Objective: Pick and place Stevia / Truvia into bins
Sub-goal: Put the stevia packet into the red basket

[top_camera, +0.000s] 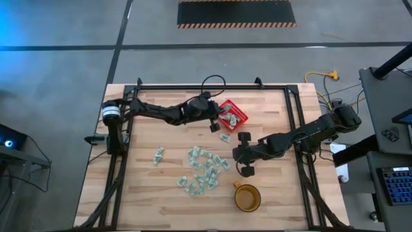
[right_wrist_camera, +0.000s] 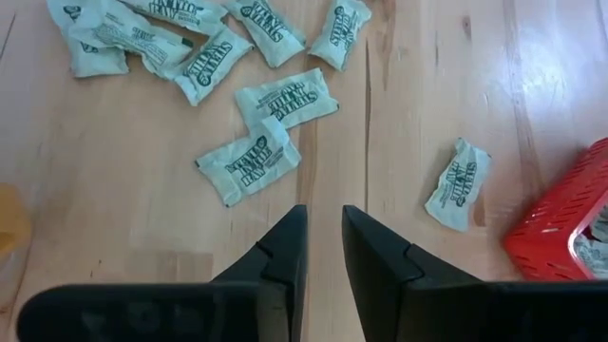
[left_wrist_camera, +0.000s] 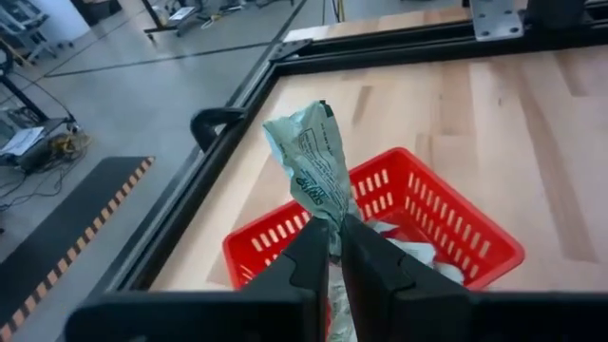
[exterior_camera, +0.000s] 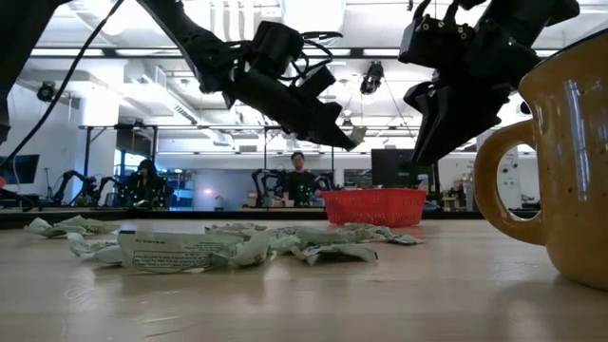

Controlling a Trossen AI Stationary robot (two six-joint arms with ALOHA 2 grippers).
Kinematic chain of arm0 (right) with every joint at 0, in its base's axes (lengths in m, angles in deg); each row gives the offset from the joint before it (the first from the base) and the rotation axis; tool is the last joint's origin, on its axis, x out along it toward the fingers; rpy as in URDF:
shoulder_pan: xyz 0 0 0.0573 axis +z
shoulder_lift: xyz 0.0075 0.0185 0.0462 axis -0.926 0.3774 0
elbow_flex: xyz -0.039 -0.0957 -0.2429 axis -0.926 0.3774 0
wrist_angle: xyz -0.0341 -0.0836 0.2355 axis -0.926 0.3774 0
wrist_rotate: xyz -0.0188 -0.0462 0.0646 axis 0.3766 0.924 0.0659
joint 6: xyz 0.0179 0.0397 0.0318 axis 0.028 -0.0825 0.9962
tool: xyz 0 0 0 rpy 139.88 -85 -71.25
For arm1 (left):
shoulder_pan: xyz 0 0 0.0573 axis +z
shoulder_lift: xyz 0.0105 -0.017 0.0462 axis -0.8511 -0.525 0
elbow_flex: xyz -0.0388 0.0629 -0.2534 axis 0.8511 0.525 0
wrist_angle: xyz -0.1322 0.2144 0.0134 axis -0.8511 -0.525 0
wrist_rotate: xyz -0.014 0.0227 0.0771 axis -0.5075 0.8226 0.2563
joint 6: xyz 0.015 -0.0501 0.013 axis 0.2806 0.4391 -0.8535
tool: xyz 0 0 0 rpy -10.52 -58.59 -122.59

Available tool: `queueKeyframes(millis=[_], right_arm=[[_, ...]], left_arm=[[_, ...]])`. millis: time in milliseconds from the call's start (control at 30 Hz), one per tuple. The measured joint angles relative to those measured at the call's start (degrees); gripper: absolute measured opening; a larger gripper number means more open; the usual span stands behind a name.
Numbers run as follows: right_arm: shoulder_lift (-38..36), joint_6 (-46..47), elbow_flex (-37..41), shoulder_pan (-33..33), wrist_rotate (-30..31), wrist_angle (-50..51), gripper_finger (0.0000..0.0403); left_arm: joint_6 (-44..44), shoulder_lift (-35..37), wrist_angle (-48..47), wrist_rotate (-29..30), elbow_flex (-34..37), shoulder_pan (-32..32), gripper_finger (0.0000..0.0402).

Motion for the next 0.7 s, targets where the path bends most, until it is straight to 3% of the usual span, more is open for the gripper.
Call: queueKeyframes(millis=[267,533,700], right_arm=[[0.0,-0.05,-0.02,0.0,0.0,-1.53,0.0056],[0.0,-0.05,0.0,0.0,-0.02,-2.91,0.0059],[0.0,-0.04,-0.01,0.0,-0.02,-2.96,0.0056]], left_arm=[[0.13,0.0,0.15,-0.03,-0.04,0.04,0.0013],[3.04,0.0,1.77,0.48,-0.66,0.11,0.0064],[3.05,0.0,3.87,0.5,-0.76,0.11,0.006]])
